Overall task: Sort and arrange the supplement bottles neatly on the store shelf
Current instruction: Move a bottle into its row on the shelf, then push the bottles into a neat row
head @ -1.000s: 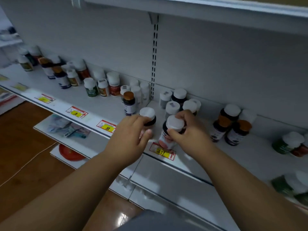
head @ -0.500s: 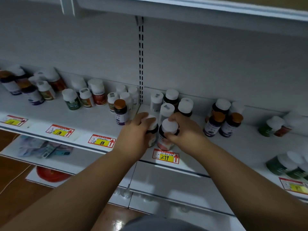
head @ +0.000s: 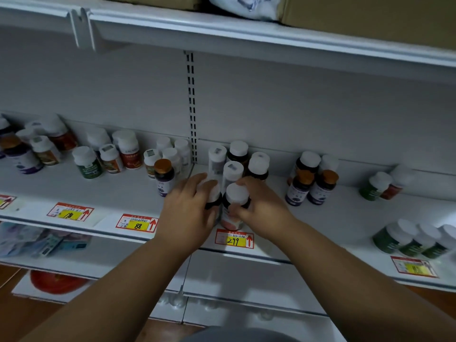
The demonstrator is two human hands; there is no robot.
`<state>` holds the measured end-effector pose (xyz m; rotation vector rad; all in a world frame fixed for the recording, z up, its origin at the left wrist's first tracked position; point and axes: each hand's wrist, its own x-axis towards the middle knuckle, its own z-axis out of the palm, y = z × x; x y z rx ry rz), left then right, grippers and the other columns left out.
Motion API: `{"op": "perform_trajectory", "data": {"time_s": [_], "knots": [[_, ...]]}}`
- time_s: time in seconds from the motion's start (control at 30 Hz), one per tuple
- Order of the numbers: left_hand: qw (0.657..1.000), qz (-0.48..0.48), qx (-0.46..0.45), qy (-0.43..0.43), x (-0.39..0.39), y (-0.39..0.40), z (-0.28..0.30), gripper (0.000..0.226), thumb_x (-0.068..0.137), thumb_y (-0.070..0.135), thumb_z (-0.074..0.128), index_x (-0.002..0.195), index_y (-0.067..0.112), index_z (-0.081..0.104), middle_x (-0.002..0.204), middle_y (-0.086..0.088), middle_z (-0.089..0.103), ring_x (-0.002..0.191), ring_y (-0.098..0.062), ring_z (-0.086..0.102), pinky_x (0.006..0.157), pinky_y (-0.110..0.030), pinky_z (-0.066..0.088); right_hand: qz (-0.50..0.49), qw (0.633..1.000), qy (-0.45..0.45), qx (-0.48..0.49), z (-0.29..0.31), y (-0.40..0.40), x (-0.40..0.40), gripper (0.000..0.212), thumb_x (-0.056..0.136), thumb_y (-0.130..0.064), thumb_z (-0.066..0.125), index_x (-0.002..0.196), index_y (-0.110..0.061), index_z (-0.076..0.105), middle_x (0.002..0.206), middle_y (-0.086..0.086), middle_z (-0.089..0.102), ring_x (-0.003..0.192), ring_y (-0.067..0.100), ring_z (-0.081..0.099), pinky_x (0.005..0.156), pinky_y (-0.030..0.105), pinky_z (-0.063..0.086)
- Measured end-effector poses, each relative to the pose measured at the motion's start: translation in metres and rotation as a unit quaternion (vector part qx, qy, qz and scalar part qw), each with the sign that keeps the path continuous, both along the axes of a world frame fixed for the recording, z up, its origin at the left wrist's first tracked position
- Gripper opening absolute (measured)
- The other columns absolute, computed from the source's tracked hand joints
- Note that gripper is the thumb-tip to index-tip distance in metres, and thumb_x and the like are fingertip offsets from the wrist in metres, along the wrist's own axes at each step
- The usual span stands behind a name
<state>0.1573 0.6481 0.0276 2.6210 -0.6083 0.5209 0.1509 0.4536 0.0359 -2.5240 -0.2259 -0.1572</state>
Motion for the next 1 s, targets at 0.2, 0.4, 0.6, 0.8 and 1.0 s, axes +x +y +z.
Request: {"op": "perform_trajectory", "data": {"time_s": [0.2, 0.4, 0.6, 0.8, 1.0], "knots": [[0.994, -0.063, -0.053, -0.075, -0.020, -0.035, 0.026, 0.034, 0.076, 0.024, 0.060, 0.109, 0.014, 0.059, 0.112, -0.007, 0.058, 0.102, -0.026, 0.050, 0.086, -0.036, 0.040, -0.024, 0.994, -0.107, 0.001, 0.015, -0.024, -0.025, 0.044, 0.083, -0.040, 0.054, 0.120, -0.017, 0.057, 0.113, 0.008, 0.057, 0.105, 0.024, 0.051, 0.084, 0.034, 0.044], [0.990, -0.120, -0.059, -0.038, -0.024, -0.094, 0.029, 0.030, 0.075, 0.021, 0.061, 0.104, 0.016, 0.060, 0.101, -0.004, 0.060, 0.091, -0.025, 0.054, 0.076, -0.036, 0.044, -0.085, 0.981, -0.170, -0.028, 0.027, -0.085, -0.046, 0.033, 0.081, -0.021, 0.066, 0.112, -0.012, 0.061, 0.106, 0.007, 0.058, 0.097, 0.022, 0.054, 0.079, 0.022, 0.038], [0.988, -0.147, -0.041, -0.020, -0.031, -0.180, 0.022, 0.029, 0.077, 0.026, 0.057, 0.105, 0.018, 0.063, 0.101, -0.004, 0.060, 0.097, -0.026, 0.054, 0.081, -0.034, 0.044, -0.120, 0.968, -0.222, -0.014, 0.033, -0.168, -0.071, 0.032, 0.083, -0.028, 0.057, 0.110, -0.013, 0.062, 0.105, 0.005, 0.060, 0.095, 0.020, 0.055, 0.079, 0.026, 0.044], [0.977, -0.177, -0.101, -0.066, -0.033, -0.282, 0.005, 0.029, 0.082, 0.020, 0.057, 0.106, 0.008, 0.065, 0.099, -0.009, 0.062, 0.093, -0.024, 0.052, 0.080, -0.031, 0.041, -0.130, 0.987, -0.082, -0.054, 0.039, -0.278, -0.067, 0.035, 0.088, -0.030, 0.064, 0.120, -0.017, 0.059, 0.114, 0.000, 0.055, 0.106, 0.017, 0.052, 0.086, 0.023, 0.039], [0.987, -0.126, -0.091, 0.040, -0.026, -0.347, 0.004, 0.032, 0.087, 0.023, 0.061, 0.117, 0.015, 0.060, 0.112, -0.006, 0.054, 0.103, -0.026, 0.050, 0.084, -0.038, 0.046, -0.124, 0.976, 0.107, -0.143, 0.044, -0.353, -0.012, 0.055, 0.096, -0.030, 0.051, 0.145, -0.012, 0.035, 0.149, 0.011, 0.036, 0.133, 0.028, 0.039, 0.109, 0.034, 0.033]]}}
